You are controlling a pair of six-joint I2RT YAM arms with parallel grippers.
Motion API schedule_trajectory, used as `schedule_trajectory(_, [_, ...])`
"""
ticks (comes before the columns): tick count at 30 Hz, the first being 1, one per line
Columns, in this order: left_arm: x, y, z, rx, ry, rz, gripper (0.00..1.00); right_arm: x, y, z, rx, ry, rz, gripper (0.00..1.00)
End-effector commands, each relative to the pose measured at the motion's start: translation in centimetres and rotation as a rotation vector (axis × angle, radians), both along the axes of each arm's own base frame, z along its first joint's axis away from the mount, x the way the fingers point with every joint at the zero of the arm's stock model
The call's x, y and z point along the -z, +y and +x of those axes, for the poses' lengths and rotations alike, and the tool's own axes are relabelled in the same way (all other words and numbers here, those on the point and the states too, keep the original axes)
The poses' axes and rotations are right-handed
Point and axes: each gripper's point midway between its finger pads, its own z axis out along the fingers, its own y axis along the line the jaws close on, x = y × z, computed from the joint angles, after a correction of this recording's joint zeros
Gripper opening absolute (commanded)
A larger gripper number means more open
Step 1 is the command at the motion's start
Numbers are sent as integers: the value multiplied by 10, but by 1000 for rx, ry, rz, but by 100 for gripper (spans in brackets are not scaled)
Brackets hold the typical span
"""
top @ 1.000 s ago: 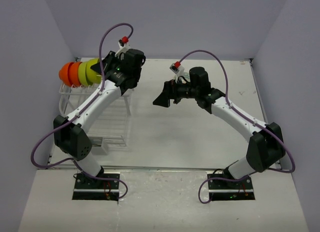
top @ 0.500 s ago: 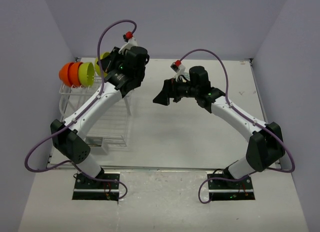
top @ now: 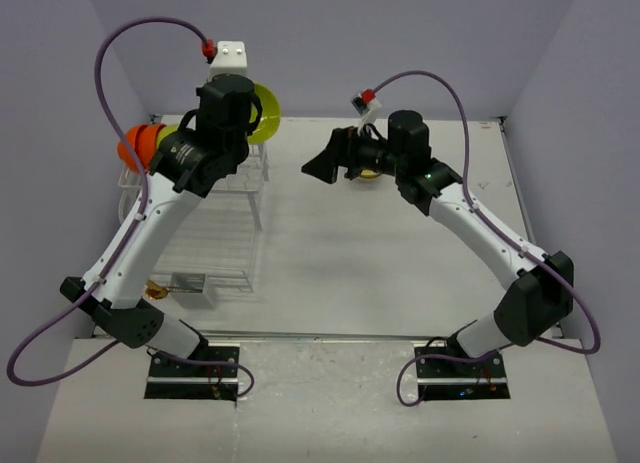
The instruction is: Unload the bowls from the dish rack
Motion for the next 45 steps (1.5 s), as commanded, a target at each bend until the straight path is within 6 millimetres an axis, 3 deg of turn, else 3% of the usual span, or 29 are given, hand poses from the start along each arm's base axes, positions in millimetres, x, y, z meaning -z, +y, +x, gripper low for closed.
schedule_trajectory(1, [29,-43,-3,183,85,-189,0,-75,0,3,49,-138,85,99])
schedule_trajectory(4, [38,-62,-3,262,107,-242,0,-112,-12,17,177,-240,69,99])
schedule_trajectory(6, [39,-74,-6,328,114,-279,0,-97,-22,41,312,-221,-53,98])
schedule_trajectory(8, [37,-82,-7,365,107,-310,0,-115,-28,53,367,-269,-124,92])
schedule_trajectory(9, [40,-88,-8,394,118,-321,0,-99,-31,53,377,-229,-200,84])
schedule_trajectory(10, [41,-90,-9,402,119,-330,0,-97,-32,63,409,-234,-242,80])
schedule_trajectory(13, [43,-98,-8,435,119,-351,0,-82,-33,63,431,-227,-324,68])
schedule_trajectory(21, [49,-105,-10,466,117,-369,0,-50,-14,53,342,-179,-416,47])
schedule_trajectory(26, [45,-102,-8,451,96,-367,0,-38,-15,50,336,-160,-431,31])
schedule_trajectory(28, [41,-101,-8,451,86,-369,0,-37,-18,49,344,-163,-434,17])
schedule_trajectory(29, [39,-101,-8,450,81,-370,0,-38,-19,50,349,-164,-434,2])
schedule_trajectory(35, [32,-98,-9,445,59,-365,0,-38,-27,52,371,-153,-430,0])
schedule_trajectory(36, [32,-97,-9,448,59,-356,19,-37,-32,55,380,-148,-430,0])
schedule_trajectory(37, [32,-95,-10,440,61,-352,43,-34,-36,56,380,-138,-429,0])
schedule_trajectory(38, [31,-92,-10,427,60,-347,89,-33,-49,63,411,-124,-431,0])
schedule_trajectory(39, [27,-86,-10,404,48,-338,100,-30,-59,69,431,-109,-431,0])
schedule_trajectory(40, [26,-83,-12,395,49,-327,100,-22,-71,73,454,-82,-437,0])
schedule_trajectory(42, [16,-68,-16,345,19,-314,100,-8,-114,94,549,-27,-453,0])
schedule_trajectory(43, [14,-61,-19,323,11,-306,100,7,-134,101,588,12,-476,0])
schedule_trajectory(44, [7,-46,-26,277,-18,-292,100,18,-167,114,663,58,-484,0])
schedule_trajectory(45, [6,-37,-29,248,-30,-280,100,27,-185,118,695,87,-496,0])
